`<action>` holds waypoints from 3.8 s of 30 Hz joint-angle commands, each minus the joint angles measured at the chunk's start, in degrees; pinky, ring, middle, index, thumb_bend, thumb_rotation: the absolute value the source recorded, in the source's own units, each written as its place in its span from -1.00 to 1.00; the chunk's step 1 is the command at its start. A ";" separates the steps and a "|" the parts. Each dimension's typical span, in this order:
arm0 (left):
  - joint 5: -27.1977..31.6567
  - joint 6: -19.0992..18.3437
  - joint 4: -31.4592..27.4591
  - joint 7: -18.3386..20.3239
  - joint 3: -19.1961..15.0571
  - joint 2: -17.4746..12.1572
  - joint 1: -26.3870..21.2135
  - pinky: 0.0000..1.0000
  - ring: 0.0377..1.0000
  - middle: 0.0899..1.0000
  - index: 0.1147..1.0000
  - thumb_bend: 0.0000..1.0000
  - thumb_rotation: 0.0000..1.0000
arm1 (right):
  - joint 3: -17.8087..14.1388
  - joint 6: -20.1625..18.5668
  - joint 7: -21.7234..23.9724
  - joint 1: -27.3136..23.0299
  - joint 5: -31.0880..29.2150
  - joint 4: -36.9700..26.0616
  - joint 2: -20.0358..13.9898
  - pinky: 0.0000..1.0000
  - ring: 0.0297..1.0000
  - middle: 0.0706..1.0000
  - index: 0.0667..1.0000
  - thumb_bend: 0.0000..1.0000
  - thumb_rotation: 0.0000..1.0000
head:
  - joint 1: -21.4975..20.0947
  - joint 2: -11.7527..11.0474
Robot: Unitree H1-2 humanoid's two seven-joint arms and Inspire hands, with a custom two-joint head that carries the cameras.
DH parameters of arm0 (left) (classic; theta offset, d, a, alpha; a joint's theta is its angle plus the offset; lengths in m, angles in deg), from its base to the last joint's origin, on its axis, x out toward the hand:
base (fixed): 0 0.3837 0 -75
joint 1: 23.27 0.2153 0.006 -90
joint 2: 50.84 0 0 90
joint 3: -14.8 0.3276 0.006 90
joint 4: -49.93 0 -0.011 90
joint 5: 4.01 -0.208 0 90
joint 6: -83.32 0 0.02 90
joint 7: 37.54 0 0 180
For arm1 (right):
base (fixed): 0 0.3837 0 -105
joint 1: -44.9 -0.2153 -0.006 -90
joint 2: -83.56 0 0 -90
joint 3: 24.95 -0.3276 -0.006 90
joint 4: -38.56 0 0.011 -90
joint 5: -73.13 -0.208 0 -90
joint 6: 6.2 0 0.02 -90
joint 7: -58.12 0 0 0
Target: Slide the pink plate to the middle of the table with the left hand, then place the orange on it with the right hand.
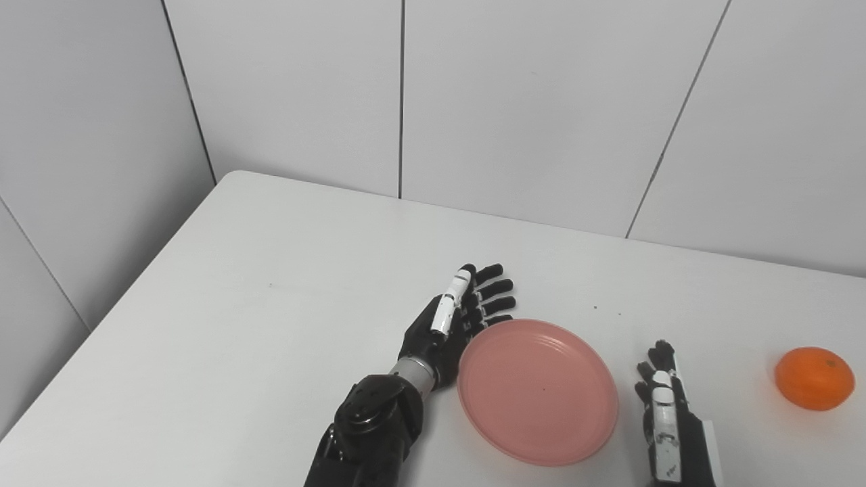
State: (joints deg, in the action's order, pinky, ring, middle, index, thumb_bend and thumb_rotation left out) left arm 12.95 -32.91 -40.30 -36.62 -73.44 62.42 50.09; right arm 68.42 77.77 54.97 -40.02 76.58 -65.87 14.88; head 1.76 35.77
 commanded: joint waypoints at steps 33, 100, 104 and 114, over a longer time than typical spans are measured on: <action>-0.35 2.83 -1.65 2.99 -2.17 -1.76 1.36 0.62 0.65 0.66 0.63 -0.25 1.00 | -2.71 -6.46 -0.93 -9.86 15.94 -14.02 -5.56 0.60 0.67 0.69 0.68 -0.20 0.91 | -13.12 0.04; 5.68 3.44 0.35 8.28 -6.42 -5.82 3.08 0.67 0.67 0.67 0.65 -0.31 1.00 | -11.04 -16.17 -0.61 -17.71 40.42 4.22 -23.94 0.46 0.74 0.84 0.87 0.88 -0.29 | -27.92 -3.45; 5.93 3.73 0.88 8.91 -6.47 -6.20 3.00 0.67 0.67 0.67 0.66 -0.31 1.00 | -11.24 -16.13 -1.66 -18.63 39.79 6.42 -24.13 0.46 0.73 0.83 0.87 0.87 -0.30 | -28.34 -3.84; 5.90 3.98 1.35 9.27 -6.69 -6.65 3.07 0.68 0.68 0.68 0.67 -0.31 1.00 | -11.42 -17.27 -2.47 -20.31 39.38 9.70 -25.00 0.45 0.72 0.82 0.86 0.87 -0.25 | -29.00 -4.64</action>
State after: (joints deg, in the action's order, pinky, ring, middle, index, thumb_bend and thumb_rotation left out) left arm 18.32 -28.47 -39.26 -27.46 -79.91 56.26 52.68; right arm 57.59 60.86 54.66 -58.30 115.88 -55.48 -8.40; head -27.25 31.38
